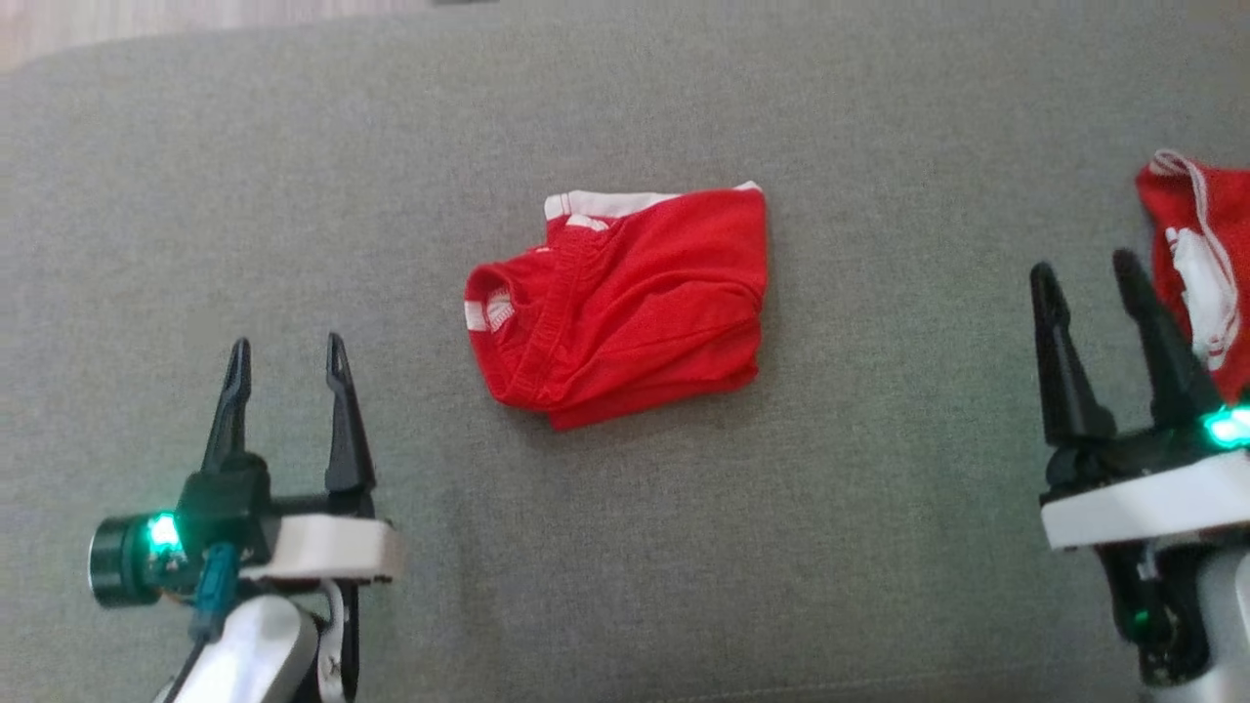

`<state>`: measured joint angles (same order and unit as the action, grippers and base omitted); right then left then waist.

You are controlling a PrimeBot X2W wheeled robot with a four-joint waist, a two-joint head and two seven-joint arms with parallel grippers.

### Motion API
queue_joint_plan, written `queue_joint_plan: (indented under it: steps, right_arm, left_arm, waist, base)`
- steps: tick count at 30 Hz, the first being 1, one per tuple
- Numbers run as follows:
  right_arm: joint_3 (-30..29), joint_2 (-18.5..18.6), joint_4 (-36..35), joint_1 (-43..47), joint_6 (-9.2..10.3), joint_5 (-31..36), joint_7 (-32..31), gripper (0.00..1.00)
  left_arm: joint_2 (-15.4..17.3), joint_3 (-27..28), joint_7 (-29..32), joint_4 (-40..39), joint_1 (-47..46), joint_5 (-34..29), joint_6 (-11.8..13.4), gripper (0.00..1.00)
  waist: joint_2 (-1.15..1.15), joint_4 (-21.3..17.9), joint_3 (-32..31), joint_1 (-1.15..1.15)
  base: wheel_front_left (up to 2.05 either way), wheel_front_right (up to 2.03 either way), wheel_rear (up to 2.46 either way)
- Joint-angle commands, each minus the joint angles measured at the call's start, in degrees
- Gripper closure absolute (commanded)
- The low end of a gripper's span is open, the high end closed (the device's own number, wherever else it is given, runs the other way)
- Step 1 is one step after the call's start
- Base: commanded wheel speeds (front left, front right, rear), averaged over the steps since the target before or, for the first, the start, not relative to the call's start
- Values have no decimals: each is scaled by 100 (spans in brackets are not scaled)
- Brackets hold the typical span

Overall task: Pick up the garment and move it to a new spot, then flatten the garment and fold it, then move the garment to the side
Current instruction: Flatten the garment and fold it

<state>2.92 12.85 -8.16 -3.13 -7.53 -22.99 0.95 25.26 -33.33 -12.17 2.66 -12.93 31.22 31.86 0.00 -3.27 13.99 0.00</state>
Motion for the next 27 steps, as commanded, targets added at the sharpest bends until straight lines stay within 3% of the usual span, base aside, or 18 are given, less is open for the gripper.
queue_joint_plan:
  steps: [1,18,27]
  right_arm:
    - [77,15,-181,86,4,56,-19,0]
    - [90,-283,-217,835,4,345,-553,0]
    - [94,-367,-302,984,4,409,-714,0]
  left_arm:
    - [201,224,-28,-163,-36,-39,63,0]
    - [329,187,-97,-33,878,192,90,0]
    - [346,259,-140,36,1027,283,79,0]
  waist:
    - [0,33,-112,0]
    - [0,69,-1204,0]
    - [0,70,-1334,0]
  base:
    - [0,0,0]
    - [0,0,0]
    - [0,0,0]
